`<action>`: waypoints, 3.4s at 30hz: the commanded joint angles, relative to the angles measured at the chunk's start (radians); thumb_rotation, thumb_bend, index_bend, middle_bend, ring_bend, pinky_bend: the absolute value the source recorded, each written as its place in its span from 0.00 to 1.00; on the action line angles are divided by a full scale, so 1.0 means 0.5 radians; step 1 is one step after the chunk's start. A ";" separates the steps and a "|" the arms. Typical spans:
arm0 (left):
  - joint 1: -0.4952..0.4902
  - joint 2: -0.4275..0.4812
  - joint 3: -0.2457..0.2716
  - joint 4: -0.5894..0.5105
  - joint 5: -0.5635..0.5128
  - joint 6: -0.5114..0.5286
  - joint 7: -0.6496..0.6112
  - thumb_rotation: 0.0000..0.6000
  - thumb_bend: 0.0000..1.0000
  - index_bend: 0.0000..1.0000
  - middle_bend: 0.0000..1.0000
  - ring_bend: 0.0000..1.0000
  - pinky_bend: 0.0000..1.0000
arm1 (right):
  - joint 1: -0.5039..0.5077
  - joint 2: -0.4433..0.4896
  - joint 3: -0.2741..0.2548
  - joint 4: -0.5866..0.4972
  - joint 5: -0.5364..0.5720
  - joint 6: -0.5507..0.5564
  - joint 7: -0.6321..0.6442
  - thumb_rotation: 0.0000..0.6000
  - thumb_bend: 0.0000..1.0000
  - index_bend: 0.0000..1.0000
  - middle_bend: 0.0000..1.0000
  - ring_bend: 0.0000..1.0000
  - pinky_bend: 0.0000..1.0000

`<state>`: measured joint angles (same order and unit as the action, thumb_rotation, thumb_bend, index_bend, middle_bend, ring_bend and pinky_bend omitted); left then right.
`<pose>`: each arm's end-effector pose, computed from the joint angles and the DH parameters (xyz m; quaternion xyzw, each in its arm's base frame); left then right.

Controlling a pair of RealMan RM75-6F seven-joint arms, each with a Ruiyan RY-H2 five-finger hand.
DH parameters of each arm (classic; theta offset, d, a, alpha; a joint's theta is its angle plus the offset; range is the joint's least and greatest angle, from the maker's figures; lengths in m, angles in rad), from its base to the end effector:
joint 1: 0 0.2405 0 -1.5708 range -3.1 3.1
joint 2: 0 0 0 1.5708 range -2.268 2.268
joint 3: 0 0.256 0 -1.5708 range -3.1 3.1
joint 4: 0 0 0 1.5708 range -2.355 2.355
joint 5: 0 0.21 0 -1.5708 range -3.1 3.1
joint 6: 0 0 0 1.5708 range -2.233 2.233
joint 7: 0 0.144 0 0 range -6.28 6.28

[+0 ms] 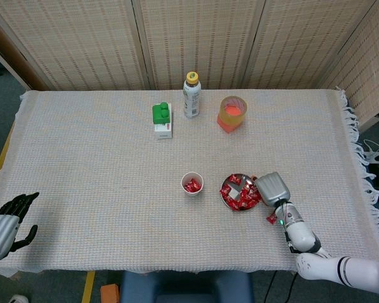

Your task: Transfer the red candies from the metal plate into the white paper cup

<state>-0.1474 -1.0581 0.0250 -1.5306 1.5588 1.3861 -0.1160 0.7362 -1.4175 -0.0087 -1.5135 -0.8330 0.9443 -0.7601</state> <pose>-0.3267 0.1856 0.1627 -0.6530 -0.3992 -0.3503 0.5399 -0.2338 -0.3249 0.0073 0.7998 -0.3042 0.1355 0.4993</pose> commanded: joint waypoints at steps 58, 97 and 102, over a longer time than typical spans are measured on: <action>-0.002 0.001 0.024 0.071 0.105 0.075 -0.143 1.00 0.46 0.00 0.12 0.09 0.20 | 0.137 -0.175 -0.014 0.050 0.290 0.061 -0.283 1.00 0.28 0.59 0.69 0.69 0.88; 0.005 0.019 0.032 0.085 0.112 0.098 -0.208 1.00 0.47 0.00 0.12 0.10 0.20 | 0.386 -0.439 0.444 -0.112 -0.007 0.149 0.091 1.00 0.37 0.67 0.71 0.71 0.90; 0.006 0.023 0.032 0.095 0.113 0.106 -0.232 1.00 0.47 0.00 0.12 0.10 0.20 | 0.413 -0.502 0.442 -0.042 -0.008 0.134 0.107 1.00 0.37 0.53 0.71 0.71 0.90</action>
<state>-0.1443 -1.0469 0.0409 -1.4834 1.6157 1.4388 -0.2316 0.9402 -1.6653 0.2128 -1.5375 -0.8360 1.0134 -0.7092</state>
